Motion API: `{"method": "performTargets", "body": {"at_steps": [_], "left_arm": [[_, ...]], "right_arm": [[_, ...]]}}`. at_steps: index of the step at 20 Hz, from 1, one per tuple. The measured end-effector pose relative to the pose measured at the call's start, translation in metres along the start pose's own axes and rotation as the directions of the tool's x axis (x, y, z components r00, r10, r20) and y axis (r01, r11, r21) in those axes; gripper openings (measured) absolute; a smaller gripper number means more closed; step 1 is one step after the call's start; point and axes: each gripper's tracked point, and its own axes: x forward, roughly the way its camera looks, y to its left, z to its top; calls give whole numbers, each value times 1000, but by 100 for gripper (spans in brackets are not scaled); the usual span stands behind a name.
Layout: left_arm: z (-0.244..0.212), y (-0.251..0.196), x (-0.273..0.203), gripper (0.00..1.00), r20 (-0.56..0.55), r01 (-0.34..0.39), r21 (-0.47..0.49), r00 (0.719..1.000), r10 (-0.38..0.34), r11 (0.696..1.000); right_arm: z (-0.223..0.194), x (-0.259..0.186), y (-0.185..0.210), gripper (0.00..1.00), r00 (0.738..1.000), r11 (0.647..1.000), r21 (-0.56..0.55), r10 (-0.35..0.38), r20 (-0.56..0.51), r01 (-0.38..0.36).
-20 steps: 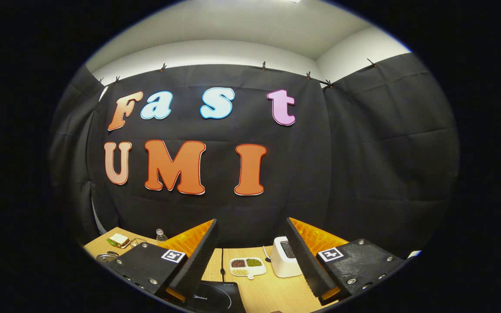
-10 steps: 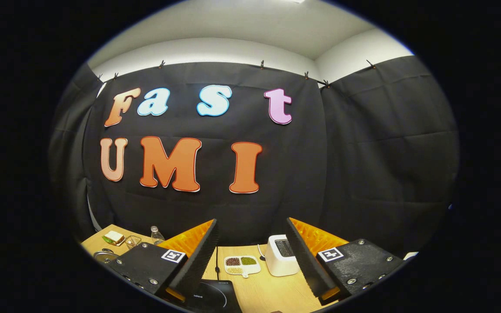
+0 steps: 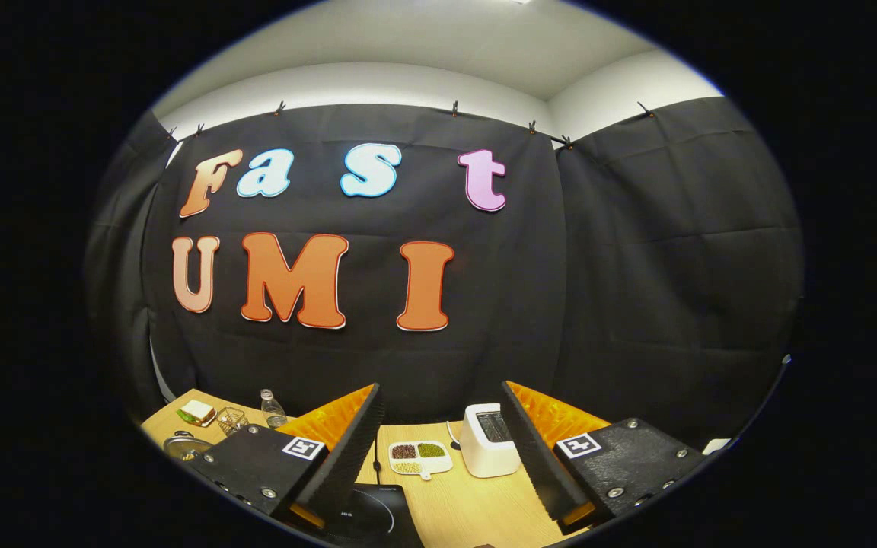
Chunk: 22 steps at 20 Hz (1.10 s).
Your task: First push the handle of the pot to place it horizontally, then grasp the pot with both hands and set it on the induction cooktop.
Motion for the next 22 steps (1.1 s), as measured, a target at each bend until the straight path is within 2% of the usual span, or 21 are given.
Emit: {"method": "performTargets", "body": {"at_steps": [2, 4, 6, 17, 22], "left_arm": [[6, -3, -1, 2, 5, 13, -23, 1000, -13, 1000], [12, -8, 0, 2, 0, 55, -83, 998, -55, 995], [23, -12, 0, 2, 6, 81, -128, 997, -81, 988], [98, -18, 9, 2, 88, 111, -148, 991, -98, 983], [123, -15, 14, 2, 119, 110, -205, 989, -87, 972]], "right_arm": [[-1, 0, 1, 95, 1000, 1000, -2, 2, -4, -2], [-4, 0, 3, 97, 1000, 1000, -6, 7, -15, -7], [-8, -1, 5, 95, 1000, 1000, -14, 11, -26, -12], [-23, -6, 24, 95, 996, 999, -8, 48, -72, -49], [-32, -12, 23, 95, 994, 999, -12, 46, -97, -47]]}}
